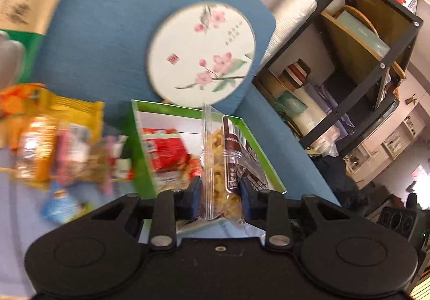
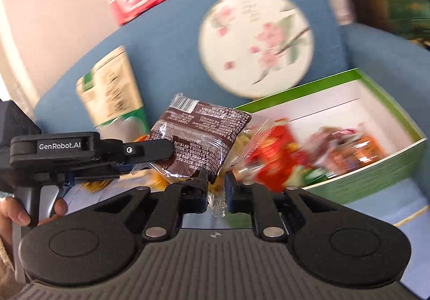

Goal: Organize snacks
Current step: 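Carry both bags into the green box and open both tools, then grasp the blue wrapped candy with left tool while right tool grasps green wrapped candy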

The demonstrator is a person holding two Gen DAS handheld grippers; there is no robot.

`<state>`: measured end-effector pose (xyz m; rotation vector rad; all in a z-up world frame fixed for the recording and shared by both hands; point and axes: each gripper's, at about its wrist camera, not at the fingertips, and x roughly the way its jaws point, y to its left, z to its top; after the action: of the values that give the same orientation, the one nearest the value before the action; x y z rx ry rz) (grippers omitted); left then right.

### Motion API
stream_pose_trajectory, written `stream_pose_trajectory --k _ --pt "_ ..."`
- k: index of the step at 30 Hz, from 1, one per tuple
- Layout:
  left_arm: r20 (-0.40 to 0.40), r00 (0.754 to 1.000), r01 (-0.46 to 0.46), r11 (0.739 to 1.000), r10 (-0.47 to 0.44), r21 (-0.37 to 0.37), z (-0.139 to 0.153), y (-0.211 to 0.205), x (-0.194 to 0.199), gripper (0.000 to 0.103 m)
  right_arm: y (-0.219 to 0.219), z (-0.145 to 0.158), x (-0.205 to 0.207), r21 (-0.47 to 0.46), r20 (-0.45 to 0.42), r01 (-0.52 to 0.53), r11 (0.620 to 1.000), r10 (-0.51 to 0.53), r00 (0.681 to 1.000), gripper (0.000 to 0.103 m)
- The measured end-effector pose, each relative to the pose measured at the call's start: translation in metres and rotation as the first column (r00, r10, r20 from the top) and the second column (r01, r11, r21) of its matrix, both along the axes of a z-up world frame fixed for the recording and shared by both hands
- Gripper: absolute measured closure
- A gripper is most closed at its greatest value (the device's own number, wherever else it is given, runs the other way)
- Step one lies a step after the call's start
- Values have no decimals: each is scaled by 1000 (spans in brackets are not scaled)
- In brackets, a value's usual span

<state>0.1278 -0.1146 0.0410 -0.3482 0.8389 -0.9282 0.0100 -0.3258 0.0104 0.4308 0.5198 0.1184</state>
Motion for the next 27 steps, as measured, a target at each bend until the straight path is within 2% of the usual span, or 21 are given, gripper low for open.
stream_pose_trajectory --k 3,10,11,12,13,14,16,19,23,27 --pt "30 999 34 999 -34 12 0 -34 9 68 -24 -2 6 -1 5 54 999 -54 999 80" --pt "21 998 55 998 -55 19 -12 -81 34 65 -56 -8 22 -25 5 140 990 -140 990 80" --pt "33 998 48 998 -49 37 -16 -87 37 51 -59 -10 24 -34 7 151 988 -151 989 80" --pt "43 998 37 998 -40 60 -20 -91 39 19 -60 -14 28 -56 12 164 985 -163 987 72" --pt "46 999 17 996 -21 87 -25 -93 42 2 -60 -19 32 -94 10 175 980 -175 984 59" --pt "49 999 -13 994 8 104 -28 -92 43 0 -60 -24 35 -127 -1 180 975 -182 983 53" --pt "54 997 -61 994 57 93 -29 -78 42 0 -57 -33 38 -204 -20 186 961 -194 981 26" --pt "65 992 -112 991 107 75 -22 -51 37 0 -51 -35 26 -257 5 186 948 -191 982 3" --pt "127 980 -166 981 153 103 -5 -12 25 0 -36 -22 9 -275 53 182 944 -175 983 0" --pt "161 962 -242 961 220 131 1 30 10 0 -11 -7 -3 -291 98 131 948 -107 989 0"
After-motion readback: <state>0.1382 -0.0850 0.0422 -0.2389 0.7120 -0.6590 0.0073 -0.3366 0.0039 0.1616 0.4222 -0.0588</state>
